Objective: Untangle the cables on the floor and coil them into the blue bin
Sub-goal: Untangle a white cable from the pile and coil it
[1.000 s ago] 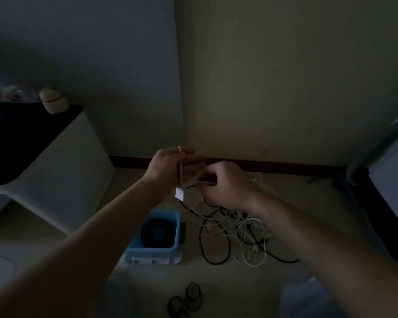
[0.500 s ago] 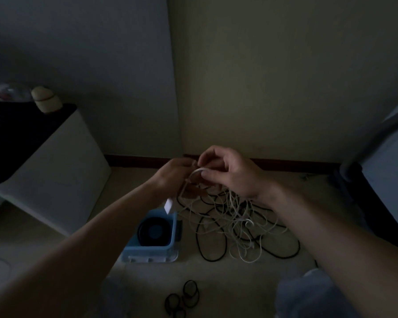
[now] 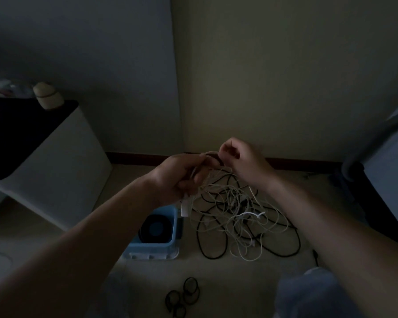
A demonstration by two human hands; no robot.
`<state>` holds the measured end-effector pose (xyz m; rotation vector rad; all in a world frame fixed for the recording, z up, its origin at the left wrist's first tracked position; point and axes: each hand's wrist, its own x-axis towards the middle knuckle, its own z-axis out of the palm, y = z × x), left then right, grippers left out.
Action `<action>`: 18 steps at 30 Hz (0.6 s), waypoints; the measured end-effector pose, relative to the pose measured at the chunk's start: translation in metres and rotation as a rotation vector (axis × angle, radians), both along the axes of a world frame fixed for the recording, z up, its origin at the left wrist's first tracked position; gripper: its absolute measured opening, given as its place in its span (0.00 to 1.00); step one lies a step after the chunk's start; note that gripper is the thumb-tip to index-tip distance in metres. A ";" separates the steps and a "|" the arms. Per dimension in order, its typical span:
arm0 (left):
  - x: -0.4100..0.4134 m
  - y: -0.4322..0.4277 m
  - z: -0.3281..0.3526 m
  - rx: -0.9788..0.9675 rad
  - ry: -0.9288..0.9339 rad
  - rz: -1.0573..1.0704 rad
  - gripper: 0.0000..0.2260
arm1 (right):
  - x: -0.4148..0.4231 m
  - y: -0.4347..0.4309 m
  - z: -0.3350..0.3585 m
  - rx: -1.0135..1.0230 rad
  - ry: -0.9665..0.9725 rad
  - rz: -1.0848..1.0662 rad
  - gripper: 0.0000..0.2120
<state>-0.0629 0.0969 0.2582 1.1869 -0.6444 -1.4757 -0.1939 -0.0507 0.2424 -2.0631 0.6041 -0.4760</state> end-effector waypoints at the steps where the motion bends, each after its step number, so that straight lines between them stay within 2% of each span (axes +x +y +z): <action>1: 0.001 0.000 0.001 -0.015 -0.004 0.031 0.16 | 0.000 -0.001 -0.003 -0.002 0.043 0.015 0.08; 5: 0.004 0.000 0.004 -0.054 0.021 0.140 0.14 | 0.001 0.000 -0.012 0.036 0.193 0.021 0.13; 9: 0.015 0.001 0.008 -0.056 0.149 0.257 0.13 | 0.001 0.008 -0.005 0.445 0.009 0.048 0.11; 10: 0.018 0.001 0.010 -0.059 0.199 0.272 0.13 | 0.001 0.008 -0.004 0.492 -0.041 0.051 0.09; 12: 0.021 0.002 0.014 -0.080 0.309 0.297 0.14 | 0.002 0.007 -0.007 0.452 -0.053 0.046 0.06; 14: 0.019 0.003 0.019 -0.112 0.391 0.322 0.14 | 0.004 0.008 -0.013 0.313 0.048 0.051 0.05; 16: 0.016 0.003 0.022 -0.143 0.419 0.361 0.15 | 0.004 0.014 -0.018 0.212 0.169 0.061 0.06; 18: 0.015 0.003 0.021 -0.155 0.414 0.400 0.15 | 0.004 0.025 -0.017 0.228 0.250 0.092 0.07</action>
